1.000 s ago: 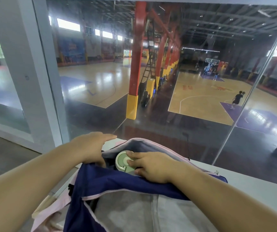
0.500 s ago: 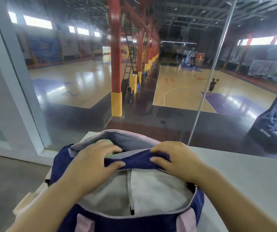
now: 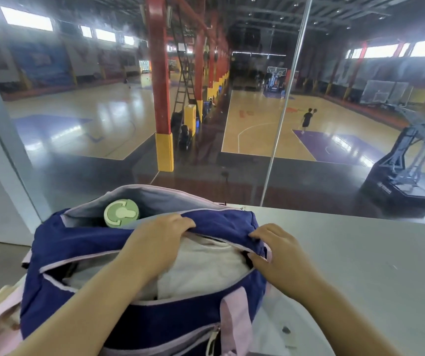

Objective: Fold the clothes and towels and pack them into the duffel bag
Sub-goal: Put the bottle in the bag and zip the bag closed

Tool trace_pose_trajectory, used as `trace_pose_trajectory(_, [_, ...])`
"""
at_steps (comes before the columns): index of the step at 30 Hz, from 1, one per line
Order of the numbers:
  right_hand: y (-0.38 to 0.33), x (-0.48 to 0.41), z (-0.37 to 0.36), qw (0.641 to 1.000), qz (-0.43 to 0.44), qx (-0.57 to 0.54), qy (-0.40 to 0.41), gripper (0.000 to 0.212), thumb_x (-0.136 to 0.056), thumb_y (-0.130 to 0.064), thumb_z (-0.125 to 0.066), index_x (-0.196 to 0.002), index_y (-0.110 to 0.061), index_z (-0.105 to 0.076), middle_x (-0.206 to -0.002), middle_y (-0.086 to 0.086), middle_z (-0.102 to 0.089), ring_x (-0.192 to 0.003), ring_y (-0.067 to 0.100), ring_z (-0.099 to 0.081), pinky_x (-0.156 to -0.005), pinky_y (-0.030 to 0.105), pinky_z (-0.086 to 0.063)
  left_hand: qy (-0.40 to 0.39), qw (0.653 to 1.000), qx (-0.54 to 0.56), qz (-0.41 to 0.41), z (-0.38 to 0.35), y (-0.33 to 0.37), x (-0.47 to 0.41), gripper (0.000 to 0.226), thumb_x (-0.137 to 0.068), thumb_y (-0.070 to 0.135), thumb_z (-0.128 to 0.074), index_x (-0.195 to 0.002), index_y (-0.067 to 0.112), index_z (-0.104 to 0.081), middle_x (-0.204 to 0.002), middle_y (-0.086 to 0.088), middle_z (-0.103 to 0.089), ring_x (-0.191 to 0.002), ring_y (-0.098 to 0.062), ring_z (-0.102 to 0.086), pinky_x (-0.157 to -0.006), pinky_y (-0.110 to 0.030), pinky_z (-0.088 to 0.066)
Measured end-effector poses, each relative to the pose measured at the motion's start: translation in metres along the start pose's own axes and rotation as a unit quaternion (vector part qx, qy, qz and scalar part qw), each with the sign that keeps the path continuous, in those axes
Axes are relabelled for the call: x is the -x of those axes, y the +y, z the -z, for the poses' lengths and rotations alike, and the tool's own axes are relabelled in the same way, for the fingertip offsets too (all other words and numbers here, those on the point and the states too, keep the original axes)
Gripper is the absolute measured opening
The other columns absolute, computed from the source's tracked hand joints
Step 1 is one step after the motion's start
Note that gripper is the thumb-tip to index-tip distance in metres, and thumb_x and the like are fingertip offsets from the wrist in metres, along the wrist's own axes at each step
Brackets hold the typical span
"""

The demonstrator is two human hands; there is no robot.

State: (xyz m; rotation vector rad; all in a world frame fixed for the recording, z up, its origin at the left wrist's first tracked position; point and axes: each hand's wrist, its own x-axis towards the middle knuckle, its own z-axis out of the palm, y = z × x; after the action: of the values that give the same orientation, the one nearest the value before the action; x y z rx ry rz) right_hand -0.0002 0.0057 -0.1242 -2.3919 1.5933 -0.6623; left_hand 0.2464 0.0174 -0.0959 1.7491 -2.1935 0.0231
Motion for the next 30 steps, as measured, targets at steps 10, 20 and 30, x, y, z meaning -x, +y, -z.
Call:
trace_pose_trajectory(10, [-0.028,-0.04,-0.001,0.999,-0.007,0.038,-0.013,0.021,-0.094,-0.026,-0.043,-0.103,-0.014,-0.058,-0.11,0.006,-0.06,-0.1,0.028,-0.053,-0.083,0.036,-0.042,-0.063,0.998,-0.006,-0.016,0.021,0.004,-0.045,0.017,-0.098,0.021,-0.037,-0.11,0.021,-0.05,-0.107,0.0,-0.065,-0.091,-0.019,-0.06,-0.078,-0.032,-0.046])
trace_pose_trajectory(20, [-0.03,-0.063,0.018,0.985,-0.088,-0.146,-0.022,0.022,-0.095,-0.019,-0.043,-0.073,-0.021,-0.047,-0.073,-0.002,-0.055,-0.068,0.017,-0.051,-0.061,0.032,-0.04,-0.124,0.99,0.033,-0.064,0.032,-0.008,-0.066,0.025,-0.084,0.049,-0.06,-0.102,0.032,-0.056,-0.095,0.012,-0.059,-0.083,-0.004,-0.054,-0.076,-0.026,-0.045])
trace_pose_trajectory(30, [-0.014,-0.057,0.017,0.967,-0.056,-0.228,-0.097,0.009,-0.084,-0.02,-0.061,-0.086,-0.011,-0.061,-0.082,0.01,-0.069,-0.071,0.024,-0.061,-0.071,0.041,-0.049,-0.139,0.985,0.099,-0.012,0.032,-0.001,-0.074,0.012,-0.093,0.024,-0.051,-0.094,0.026,-0.063,-0.089,0.006,-0.065,-0.083,-0.012,-0.059,-0.081,-0.031,-0.047])
